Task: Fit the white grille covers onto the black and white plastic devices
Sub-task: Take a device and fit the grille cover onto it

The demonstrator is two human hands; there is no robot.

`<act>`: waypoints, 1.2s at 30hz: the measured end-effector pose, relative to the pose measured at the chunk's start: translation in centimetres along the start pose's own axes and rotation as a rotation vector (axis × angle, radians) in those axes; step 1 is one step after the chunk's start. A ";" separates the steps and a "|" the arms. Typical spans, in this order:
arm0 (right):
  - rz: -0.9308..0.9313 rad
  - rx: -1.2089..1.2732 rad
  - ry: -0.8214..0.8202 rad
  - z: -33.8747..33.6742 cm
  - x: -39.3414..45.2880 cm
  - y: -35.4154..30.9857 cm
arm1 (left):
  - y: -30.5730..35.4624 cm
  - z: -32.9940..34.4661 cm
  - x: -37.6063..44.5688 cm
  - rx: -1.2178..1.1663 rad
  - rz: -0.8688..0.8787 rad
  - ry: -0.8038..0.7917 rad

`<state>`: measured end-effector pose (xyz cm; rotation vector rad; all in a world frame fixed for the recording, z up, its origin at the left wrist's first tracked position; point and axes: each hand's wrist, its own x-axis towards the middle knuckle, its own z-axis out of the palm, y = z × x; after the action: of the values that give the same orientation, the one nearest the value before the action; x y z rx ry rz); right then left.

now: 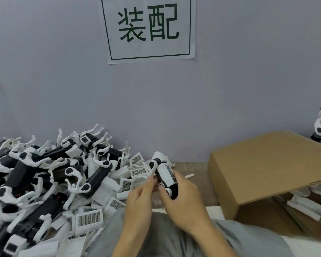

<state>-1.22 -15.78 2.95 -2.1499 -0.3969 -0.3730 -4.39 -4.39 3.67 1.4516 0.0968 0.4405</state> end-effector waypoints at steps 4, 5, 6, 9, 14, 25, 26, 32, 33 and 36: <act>0.356 0.376 0.032 -2.3 0.9 0.8 | -1.1 0.0 0.0 0.129 0.069 0.056; 0.485 0.522 -0.027 -2.9 1.2 1.0 | -1.2 -0.1 0.0 0.140 0.062 0.063; 0.603 0.692 -0.091 -3.5 1.4 1.1 | -1.4 -0.2 0.1 0.152 0.053 0.059; 0.760 1.149 -0.220 -6.3 1.5 0.8 | -2.0 -0.5 0.5 0.164 0.004 0.048; 0.517 1.403 -0.040 -13.2 3.0 0.5 | -1.5 0.1 0.5 0.164 -0.024 0.012; 0.443 1.091 0.610 -29.6 8.6 2.4 | -0.8 0.7 -0.1 0.178 -0.001 0.034; 0.460 0.977 0.585 -28.2 8.2 2.7 | -0.7 0.7 -0.1 0.187 -0.008 0.022; 0.477 0.712 0.453 -15.7 4.8 2.4 | -0.7 0.4 0.0 0.247 -0.034 -0.027; 0.482 0.703 0.385 -13.4 4.2 2.0 | -0.7 0.3 0.0 0.253 -0.035 -0.031; 0.480 0.664 0.141 -6.5 2.3 1.0 | -1.1 0.3 0.0 0.288 -0.039 -0.035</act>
<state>0.47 -21.38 6.77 -1.4891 0.0833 -0.0918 -4.01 -4.68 2.63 1.7372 0.1653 0.3793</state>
